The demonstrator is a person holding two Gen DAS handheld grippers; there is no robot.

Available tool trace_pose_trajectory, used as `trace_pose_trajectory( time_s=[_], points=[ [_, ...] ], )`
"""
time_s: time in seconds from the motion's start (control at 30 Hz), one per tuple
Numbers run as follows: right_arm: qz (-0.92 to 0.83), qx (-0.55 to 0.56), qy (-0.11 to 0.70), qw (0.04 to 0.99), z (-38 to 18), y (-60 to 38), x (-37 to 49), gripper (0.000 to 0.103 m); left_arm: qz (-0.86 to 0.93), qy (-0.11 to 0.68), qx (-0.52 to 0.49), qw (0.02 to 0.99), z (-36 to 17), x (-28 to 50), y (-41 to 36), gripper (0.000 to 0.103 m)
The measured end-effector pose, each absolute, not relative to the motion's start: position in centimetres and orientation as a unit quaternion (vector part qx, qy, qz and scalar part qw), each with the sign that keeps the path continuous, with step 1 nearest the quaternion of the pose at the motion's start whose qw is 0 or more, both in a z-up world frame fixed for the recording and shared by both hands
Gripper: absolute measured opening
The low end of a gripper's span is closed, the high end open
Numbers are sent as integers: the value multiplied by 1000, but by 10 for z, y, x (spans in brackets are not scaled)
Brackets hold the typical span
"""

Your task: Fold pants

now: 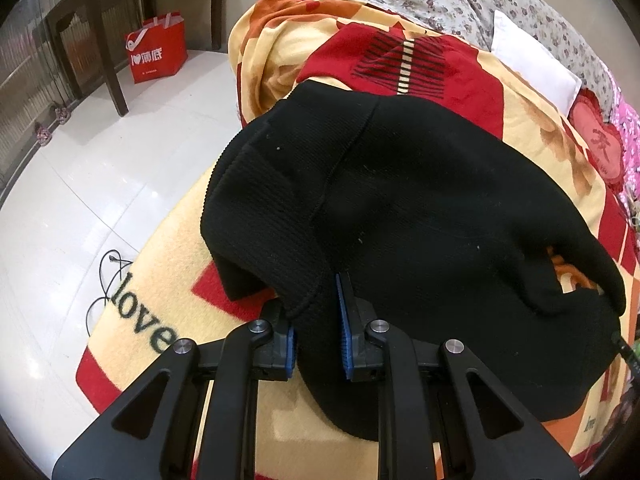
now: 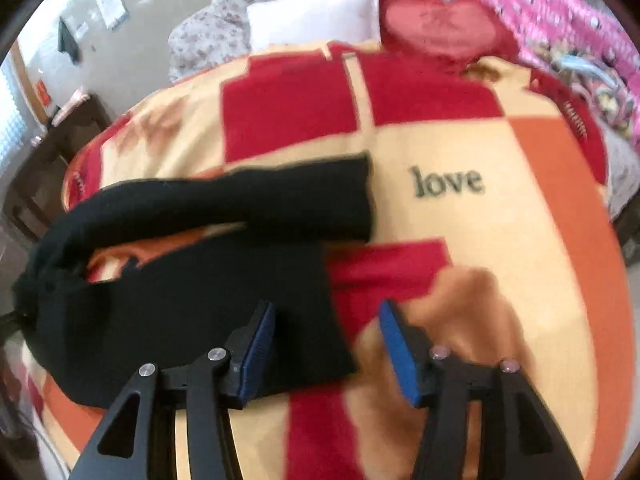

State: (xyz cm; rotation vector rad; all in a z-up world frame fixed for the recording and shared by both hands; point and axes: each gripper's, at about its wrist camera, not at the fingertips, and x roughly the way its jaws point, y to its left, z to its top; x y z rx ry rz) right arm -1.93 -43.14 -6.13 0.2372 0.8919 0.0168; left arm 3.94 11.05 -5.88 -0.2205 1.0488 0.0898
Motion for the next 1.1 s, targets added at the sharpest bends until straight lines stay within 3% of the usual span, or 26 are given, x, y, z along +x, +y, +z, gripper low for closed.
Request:
trace_pose_trajectory(
  time_s=[0.03, 0.07, 0.13, 0.2, 0.37, 0.6, 0.73, 0.9, 1.1],
  points=[
    [48, 130, 424, 895, -63, -423, -18, 40, 43, 500, -106, 859, -59, 39, 111, 16],
    [56, 130, 425, 894, -65, -419, -17, 38, 44, 500, -107, 858, -59, 40, 111, 16],
    [18, 50, 416, 908, -62, -399, -16, 12, 46, 502, -109, 857, -59, 40, 111, 16],
    [29, 72, 407, 910, -51, -404, -25, 8, 46, 503, -106, 856, -56, 39, 110, 16],
    [6, 89, 381, 920, -14, -433, -80, 7, 25, 497, -122, 859, -47, 29, 116, 16],
    [-38, 89, 431, 897, -57, -434, -81, 8, 10, 513, -133, 848, -56, 25, 123, 22],
    [-89, 61, 415, 903, -35, -433, -85, 23, 13, 506, -119, 854, -44, 13, 139, 29],
    [63, 129, 366, 919, -3, -395, -80, 31, 18, 506, -113, 855, -37, 4, 153, 29],
    [215, 78, 380, 896, -11, -282, -39, 31, 56, 478, -81, 873, -10, -9, 158, 29]
  ],
)
